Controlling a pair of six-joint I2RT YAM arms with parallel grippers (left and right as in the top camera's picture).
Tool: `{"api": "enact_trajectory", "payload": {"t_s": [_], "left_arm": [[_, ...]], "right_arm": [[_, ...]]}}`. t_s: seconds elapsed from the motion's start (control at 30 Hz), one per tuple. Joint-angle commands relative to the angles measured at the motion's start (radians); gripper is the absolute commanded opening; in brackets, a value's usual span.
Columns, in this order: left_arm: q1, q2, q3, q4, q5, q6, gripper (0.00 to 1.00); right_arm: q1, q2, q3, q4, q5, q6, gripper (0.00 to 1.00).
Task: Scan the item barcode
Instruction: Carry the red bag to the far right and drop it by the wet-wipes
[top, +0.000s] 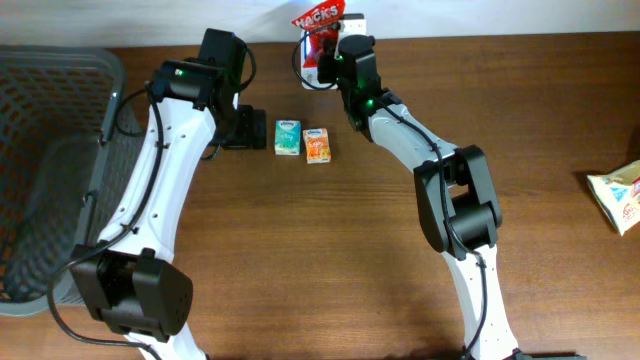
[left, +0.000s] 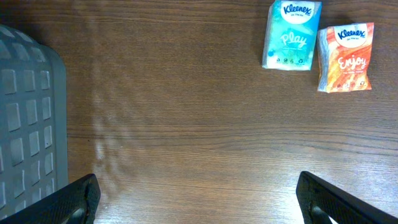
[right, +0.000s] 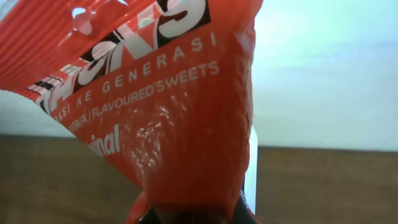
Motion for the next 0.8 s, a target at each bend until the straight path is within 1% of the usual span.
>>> {"api": "enact_trajectory", "payload": {"t_s": [0.0,0.1,0.17,0.3,0.33,0.4,0.47,0.5,0.53,0.63,0.77], "left_arm": [[0.006,0.002,0.0,0.002,0.0,-0.013,0.99],[0.006,0.002,0.0,0.002,0.0,-0.013,0.99],[0.006,0.002,0.0,0.002,0.0,-0.013,0.99],[0.006,0.002,0.0,0.002,0.0,-0.013,0.99],[0.006,0.002,0.0,0.002,0.0,-0.013,0.99],[0.006,0.002,0.0,0.002,0.0,-0.013,0.99],[0.006,0.002,0.0,0.002,0.0,-0.013,0.99],[0.006,0.002,0.0,0.002,0.0,-0.013,0.99],[0.006,0.002,0.0,0.002,0.0,-0.013,0.99],[0.006,0.002,0.0,0.001,0.0,-0.013,0.99],[0.006,0.002,0.0,0.002,0.0,-0.013,0.99]], "right_arm": [[-0.018,-0.026,0.018,0.017,0.026,0.002,0.04],[-0.047,-0.089,0.018,-0.005,0.023,0.002,0.04],[-0.079,-0.151,0.018,-0.059,0.023,0.002,0.04],[-0.18,-0.29,0.018,-0.258,0.023,0.002,0.04],[-0.216,-0.323,0.018,-0.339,0.023,0.002,0.04],[-0.314,-0.373,0.018,-0.547,0.027,0.002,0.04],[-0.425,-0.378,0.018,-0.74,0.028,0.002,0.04],[-0.493,-0.374,0.018,-0.844,0.027,0.004,0.04],[-0.596,-0.37,0.018,-0.963,0.027,0.029,0.04],[-0.779,-0.365,0.017,-1.113,0.027,0.035,0.04],[-0.959,-0.354,0.01,-1.21,0.026,0.035,0.04]]}}
